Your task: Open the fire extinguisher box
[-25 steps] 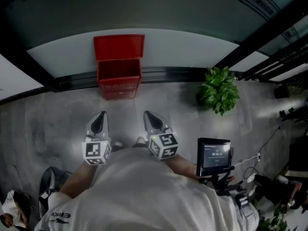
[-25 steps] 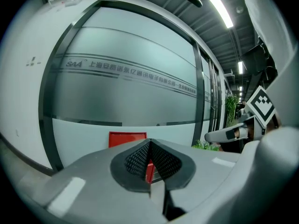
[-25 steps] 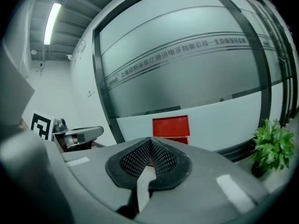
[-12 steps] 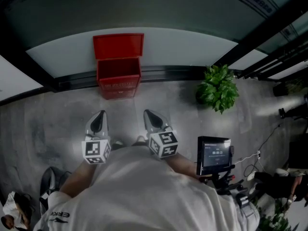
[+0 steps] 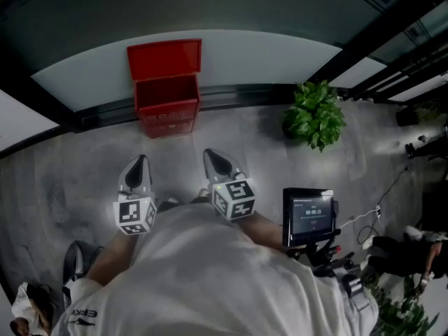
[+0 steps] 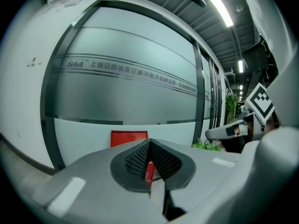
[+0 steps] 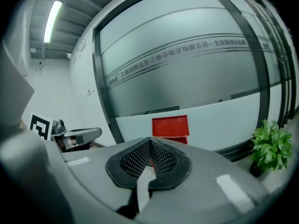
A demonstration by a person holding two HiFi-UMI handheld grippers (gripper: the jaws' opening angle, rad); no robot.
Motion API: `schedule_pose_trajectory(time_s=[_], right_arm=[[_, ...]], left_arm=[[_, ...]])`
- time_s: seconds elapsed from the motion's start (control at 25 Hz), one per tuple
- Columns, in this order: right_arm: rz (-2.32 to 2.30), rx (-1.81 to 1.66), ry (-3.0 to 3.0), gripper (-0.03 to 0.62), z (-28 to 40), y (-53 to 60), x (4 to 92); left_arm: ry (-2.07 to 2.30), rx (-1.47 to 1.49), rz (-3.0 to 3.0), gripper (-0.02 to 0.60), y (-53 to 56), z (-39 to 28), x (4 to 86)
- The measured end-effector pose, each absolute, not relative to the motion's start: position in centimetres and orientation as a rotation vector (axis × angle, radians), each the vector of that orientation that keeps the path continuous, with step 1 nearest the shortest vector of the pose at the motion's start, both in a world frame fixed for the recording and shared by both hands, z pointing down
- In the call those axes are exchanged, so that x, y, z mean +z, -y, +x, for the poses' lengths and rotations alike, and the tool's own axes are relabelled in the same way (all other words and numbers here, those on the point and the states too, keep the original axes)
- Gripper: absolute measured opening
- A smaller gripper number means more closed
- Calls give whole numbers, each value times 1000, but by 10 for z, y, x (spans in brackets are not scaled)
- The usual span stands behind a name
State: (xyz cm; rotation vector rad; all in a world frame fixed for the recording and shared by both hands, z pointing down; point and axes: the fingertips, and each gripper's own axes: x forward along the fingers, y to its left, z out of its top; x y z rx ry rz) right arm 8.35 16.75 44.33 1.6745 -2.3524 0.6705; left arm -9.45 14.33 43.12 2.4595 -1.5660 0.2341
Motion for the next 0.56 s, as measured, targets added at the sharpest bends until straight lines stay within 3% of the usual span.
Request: schedule_pose_trajectory(time_s=[0.56], right_arm=[[1664,649,2369,11,98,-177,449]], left_arm=[[1588,216,2450,2,-153,-77,437]])
